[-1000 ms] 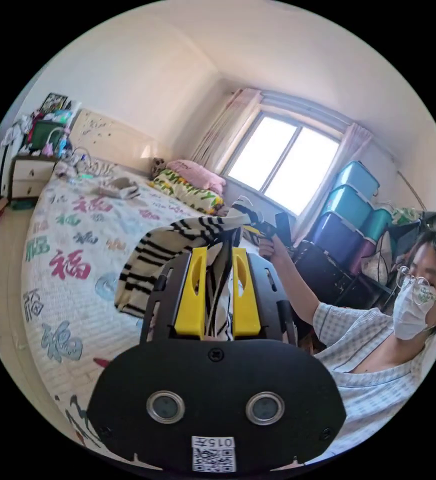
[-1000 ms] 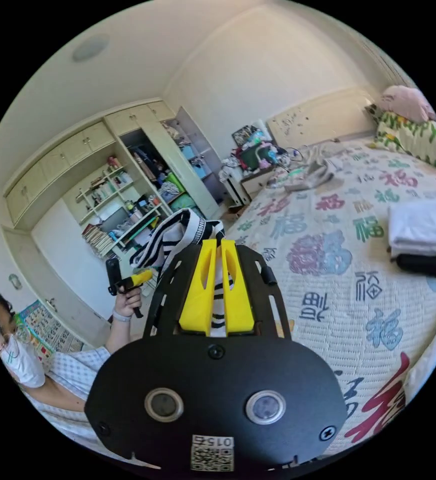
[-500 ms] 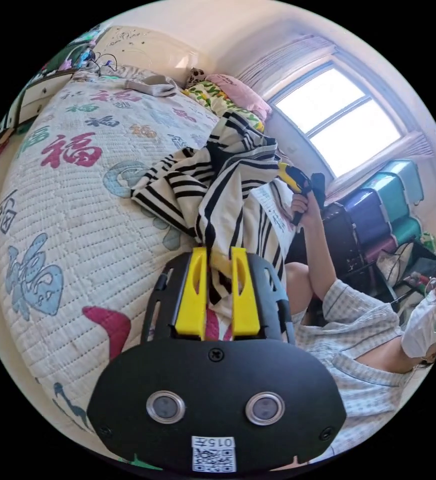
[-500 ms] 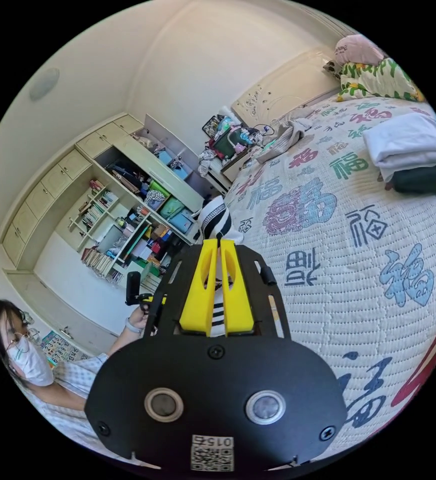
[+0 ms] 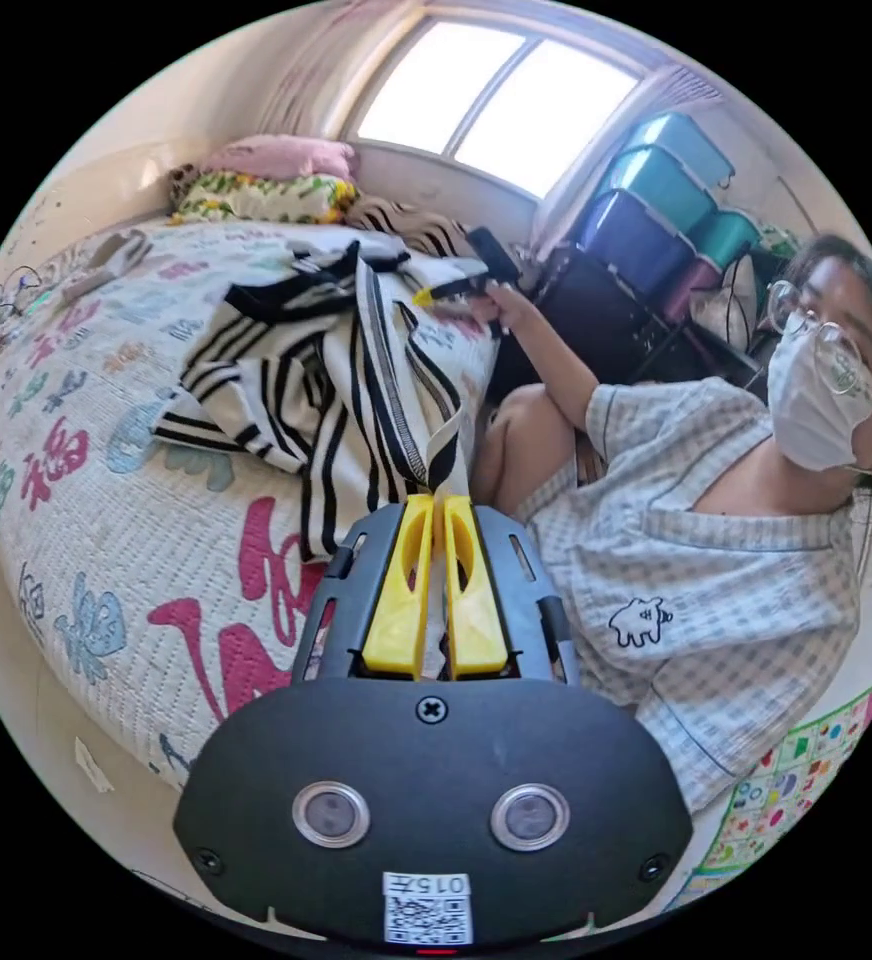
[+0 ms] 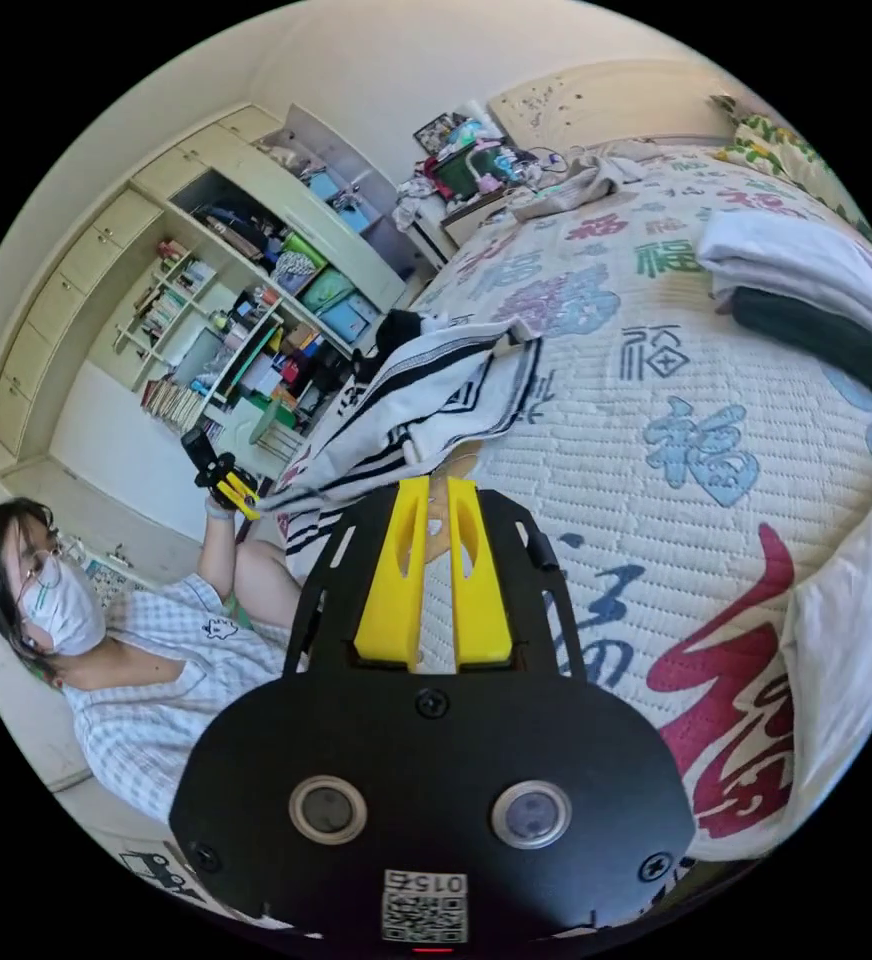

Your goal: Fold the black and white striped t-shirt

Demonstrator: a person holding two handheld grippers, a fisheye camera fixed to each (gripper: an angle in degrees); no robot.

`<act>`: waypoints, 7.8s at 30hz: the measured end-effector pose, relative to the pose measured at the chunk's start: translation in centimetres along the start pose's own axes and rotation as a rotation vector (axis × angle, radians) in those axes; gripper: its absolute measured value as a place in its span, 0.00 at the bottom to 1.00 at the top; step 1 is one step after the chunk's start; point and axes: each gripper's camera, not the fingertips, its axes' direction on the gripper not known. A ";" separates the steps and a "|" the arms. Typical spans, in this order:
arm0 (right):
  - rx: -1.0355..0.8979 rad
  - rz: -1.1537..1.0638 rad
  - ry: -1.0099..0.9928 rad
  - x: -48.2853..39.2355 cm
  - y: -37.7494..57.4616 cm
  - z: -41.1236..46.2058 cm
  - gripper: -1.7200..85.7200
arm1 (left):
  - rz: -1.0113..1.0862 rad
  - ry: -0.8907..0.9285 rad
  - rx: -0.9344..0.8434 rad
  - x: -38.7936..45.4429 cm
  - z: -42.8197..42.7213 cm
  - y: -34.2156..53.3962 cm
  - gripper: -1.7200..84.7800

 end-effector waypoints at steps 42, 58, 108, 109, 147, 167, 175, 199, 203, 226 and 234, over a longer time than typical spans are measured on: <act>0.017 0.187 -0.101 7.9 -8.5 7.2 0.13 | -0.095 -0.191 0.438 9.6 -15.6 18.3 0.02; -0.184 0.163 -0.220 6.3 -6.0 9.3 0.06 | -0.138 -0.187 0.427 13.8 -14.4 19.5 0.01; 0.259 0.018 -0.065 -6.4 18.5 -8.2 0.02 | -0.208 -0.452 0.444 23.8 -15.4 15.4 0.02; 0.183 0.059 -0.052 -4.8 19.8 -6.6 0.02 | -0.248 -0.402 0.394 22.8 -12.7 17.2 0.02; -0.219 -0.006 0.137 -0.7 20.1 -0.5 0.05 | -0.426 -0.107 0.108 12.2 -7.5 18.0 0.02; -0.135 0.033 0.104 2.3 21.3 -4.2 0.08 | -0.609 -0.283 0.021 10.9 -9.5 20.2 0.03; 0.102 -0.115 0.106 -0.5 15.4 -4.6 0.10 | -0.375 -0.604 0.359 14.3 -15.2 12.3 0.07; -0.228 -0.186 0.431 -5.0 7.5 7.4 0.12 | -0.548 -0.643 0.099 9.7 -5.1 8.1 0.14; -0.258 -0.186 0.342 -4.2 7.4 7.9 0.13 | -0.603 -0.536 0.166 8.6 -4.5 10.3 0.13; -0.036 -0.168 0.358 -2.4 -1.5 1.4 0.10 | -0.589 -0.623 0.379 5.6 -8.0 6.7 0.11; 0.034 -0.238 0.367 -2.0 -13.2 1.3 0.13 | -0.266 -0.651 0.272 0.3 -2.8 -13.4 0.13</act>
